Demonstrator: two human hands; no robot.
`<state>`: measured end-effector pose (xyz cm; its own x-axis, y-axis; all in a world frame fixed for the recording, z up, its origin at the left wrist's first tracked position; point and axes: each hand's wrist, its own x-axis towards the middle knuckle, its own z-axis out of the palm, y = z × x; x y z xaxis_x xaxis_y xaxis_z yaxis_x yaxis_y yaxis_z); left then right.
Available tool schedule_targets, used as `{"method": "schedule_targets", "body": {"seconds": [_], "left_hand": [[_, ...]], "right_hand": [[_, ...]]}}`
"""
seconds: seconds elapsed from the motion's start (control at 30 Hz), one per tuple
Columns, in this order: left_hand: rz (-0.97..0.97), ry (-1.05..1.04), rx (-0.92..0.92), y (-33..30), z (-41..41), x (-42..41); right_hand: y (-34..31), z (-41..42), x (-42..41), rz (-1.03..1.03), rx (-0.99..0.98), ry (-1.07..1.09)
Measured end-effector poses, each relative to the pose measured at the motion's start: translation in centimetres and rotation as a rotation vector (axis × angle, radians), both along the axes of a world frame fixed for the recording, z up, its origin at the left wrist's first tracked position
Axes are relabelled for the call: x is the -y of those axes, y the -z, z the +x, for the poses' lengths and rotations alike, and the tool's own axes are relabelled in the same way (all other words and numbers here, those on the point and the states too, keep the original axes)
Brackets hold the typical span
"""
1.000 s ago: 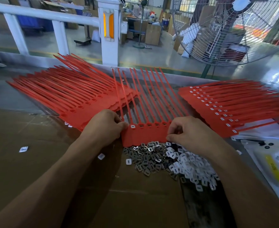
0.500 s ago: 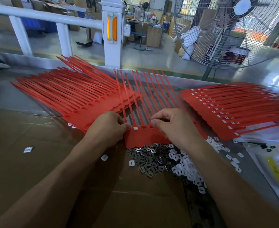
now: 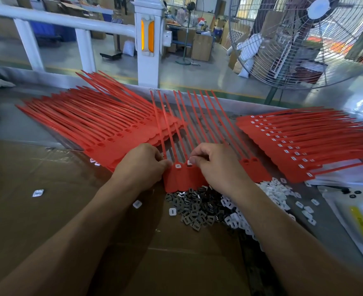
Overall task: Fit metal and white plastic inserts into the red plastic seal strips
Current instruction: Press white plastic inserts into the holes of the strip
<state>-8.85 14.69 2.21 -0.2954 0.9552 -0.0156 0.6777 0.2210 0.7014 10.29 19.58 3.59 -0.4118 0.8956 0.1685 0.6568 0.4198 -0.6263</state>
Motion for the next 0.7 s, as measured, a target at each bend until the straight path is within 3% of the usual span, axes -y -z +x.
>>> {"method": "schedule_targets", "body": {"seconds": [0.43,0.7], "left_hand": [[-0.004,0.000,0.005,-0.2,0.2,0.0],[-0.005,0.002,-0.015,-0.2,0.2,0.2]], "right_hand": [[0.9,-0.5,-0.1,0.203,0.124,0.010],[-0.3,0.2,1.0,0.278,0.443,-0.139]]}}
